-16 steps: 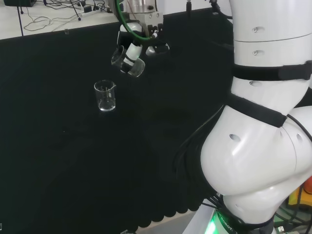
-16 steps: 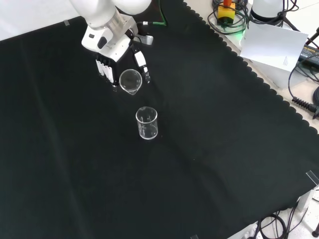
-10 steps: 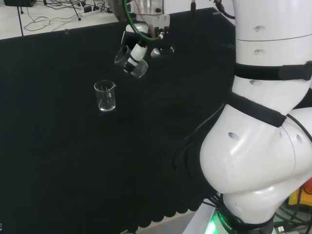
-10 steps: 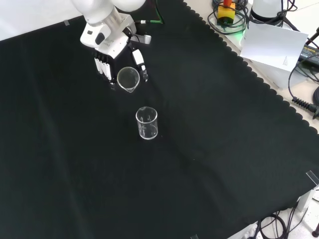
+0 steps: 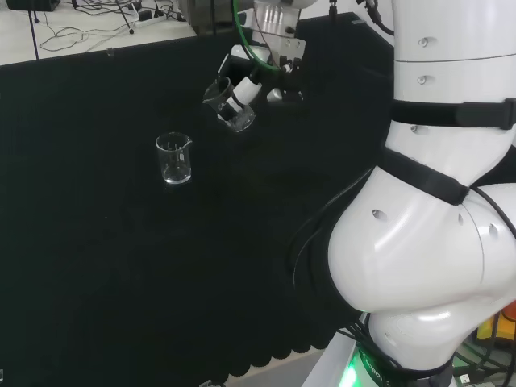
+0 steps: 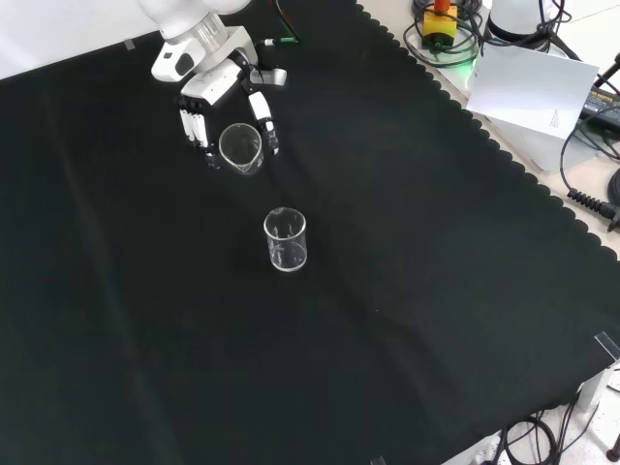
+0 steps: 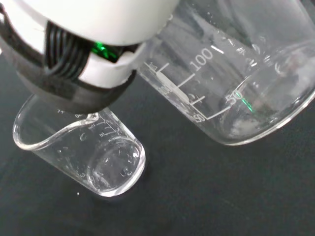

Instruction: Place the beaker back on the table.

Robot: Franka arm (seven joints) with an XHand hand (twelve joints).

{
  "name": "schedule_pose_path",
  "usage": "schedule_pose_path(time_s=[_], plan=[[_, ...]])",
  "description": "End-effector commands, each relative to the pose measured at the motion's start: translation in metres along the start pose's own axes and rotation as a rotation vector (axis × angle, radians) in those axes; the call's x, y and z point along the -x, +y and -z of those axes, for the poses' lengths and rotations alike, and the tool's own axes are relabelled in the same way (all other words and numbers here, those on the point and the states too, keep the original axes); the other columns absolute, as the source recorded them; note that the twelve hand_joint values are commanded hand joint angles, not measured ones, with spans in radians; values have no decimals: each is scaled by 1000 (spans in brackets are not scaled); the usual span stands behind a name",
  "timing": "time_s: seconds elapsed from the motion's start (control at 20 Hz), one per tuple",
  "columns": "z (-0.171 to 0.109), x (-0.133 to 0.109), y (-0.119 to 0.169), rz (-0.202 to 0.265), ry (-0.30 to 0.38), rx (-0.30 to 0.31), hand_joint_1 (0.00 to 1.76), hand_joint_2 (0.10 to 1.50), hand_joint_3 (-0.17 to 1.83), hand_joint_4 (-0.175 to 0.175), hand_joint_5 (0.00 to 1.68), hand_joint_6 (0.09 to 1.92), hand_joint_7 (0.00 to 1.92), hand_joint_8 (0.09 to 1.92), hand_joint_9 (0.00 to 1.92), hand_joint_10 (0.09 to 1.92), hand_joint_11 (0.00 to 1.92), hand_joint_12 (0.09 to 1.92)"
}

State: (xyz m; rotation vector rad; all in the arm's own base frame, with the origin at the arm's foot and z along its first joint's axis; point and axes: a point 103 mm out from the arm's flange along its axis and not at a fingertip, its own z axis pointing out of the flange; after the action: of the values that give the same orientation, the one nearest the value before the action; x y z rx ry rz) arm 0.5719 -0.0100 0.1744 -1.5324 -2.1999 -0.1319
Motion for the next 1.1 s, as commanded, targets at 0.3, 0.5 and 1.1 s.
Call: schedule_pose_path(time_s=[0.3,0.5,1.1], plan=[[-31,16,4,32,101,69,1280,630,730,48,1186,830,1334,634,1300,466,1058,920],[-41,18,10,39,130,71,1280,632,725,50,1189,824,1334,630,1294,469,1048,931],[-63,28,21,59,203,98,1280,633,722,52,1192,818,1332,629,1289,469,1042,934]])
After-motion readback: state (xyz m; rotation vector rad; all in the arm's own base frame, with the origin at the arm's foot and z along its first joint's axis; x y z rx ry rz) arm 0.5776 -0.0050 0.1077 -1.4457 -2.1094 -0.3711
